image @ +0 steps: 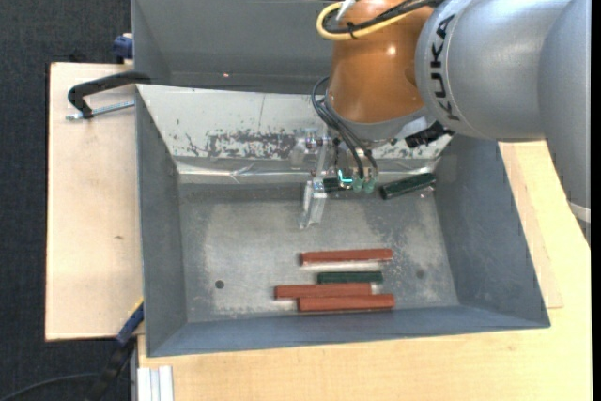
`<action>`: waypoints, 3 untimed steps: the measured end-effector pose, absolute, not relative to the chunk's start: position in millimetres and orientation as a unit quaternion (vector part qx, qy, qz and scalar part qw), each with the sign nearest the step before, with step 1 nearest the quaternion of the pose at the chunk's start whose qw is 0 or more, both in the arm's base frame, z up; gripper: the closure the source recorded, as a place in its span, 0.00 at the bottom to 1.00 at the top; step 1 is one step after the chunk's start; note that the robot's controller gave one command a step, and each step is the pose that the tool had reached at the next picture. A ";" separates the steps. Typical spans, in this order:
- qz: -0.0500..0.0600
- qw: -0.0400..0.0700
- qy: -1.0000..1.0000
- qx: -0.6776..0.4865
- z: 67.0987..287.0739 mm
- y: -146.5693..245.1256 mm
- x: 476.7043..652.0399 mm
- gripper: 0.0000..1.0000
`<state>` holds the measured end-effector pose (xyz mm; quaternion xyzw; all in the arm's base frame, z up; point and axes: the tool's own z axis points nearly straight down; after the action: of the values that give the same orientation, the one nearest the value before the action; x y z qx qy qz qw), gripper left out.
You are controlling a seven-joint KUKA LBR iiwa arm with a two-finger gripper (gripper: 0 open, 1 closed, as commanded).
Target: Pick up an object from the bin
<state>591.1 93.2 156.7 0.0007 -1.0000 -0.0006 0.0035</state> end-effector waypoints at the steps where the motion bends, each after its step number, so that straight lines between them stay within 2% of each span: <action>1: -0.001 0.003 -1.000 -0.011 66.4 102.9 598.2 0.00; 2: 0.002 0.000 -1.000 -0.008 102.7 20.5 559.0 0.00; 3: 0.000 0.002 -1.000 0.004 100.5 14.0 516.4 0.00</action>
Offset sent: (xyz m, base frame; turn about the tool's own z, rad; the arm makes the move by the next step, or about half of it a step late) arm 0.0086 0.0087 -0.0867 0.0252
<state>516.4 14.0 100.5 0.0043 -1.0000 -0.0001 0.0020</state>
